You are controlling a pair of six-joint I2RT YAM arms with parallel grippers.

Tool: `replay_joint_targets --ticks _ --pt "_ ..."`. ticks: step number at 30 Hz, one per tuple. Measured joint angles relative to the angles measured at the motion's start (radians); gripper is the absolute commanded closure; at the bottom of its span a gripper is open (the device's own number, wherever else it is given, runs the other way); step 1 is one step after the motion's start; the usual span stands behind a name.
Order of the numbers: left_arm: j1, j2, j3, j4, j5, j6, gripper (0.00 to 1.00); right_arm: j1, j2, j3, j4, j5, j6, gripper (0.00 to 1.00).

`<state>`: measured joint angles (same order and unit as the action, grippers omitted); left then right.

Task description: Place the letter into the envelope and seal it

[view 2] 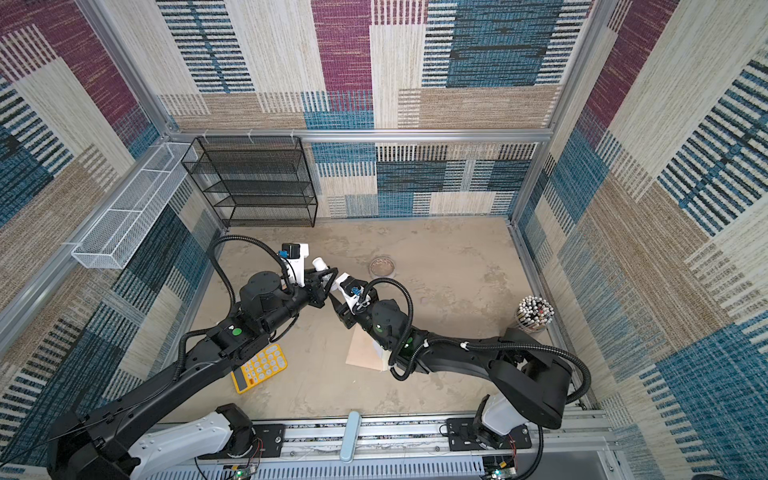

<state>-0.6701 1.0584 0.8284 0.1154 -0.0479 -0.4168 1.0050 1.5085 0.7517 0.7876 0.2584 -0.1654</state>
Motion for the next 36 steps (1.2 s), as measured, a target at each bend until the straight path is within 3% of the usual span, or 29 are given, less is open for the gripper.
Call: replay_joint_targets --ticks 25,31,36 --pt "-0.015 0.032 0.020 -0.005 0.006 0.000 1.00 0.003 0.017 0.029 -0.028 0.014 -0.008 0.84" --pt "-0.010 0.035 0.024 0.010 0.088 0.005 1.00 0.001 -0.045 0.010 -0.080 -0.010 0.011 0.88" --pt "0.032 0.028 0.020 0.021 0.275 0.027 1.00 -0.010 -0.137 -0.021 -0.164 -0.100 0.056 0.92"
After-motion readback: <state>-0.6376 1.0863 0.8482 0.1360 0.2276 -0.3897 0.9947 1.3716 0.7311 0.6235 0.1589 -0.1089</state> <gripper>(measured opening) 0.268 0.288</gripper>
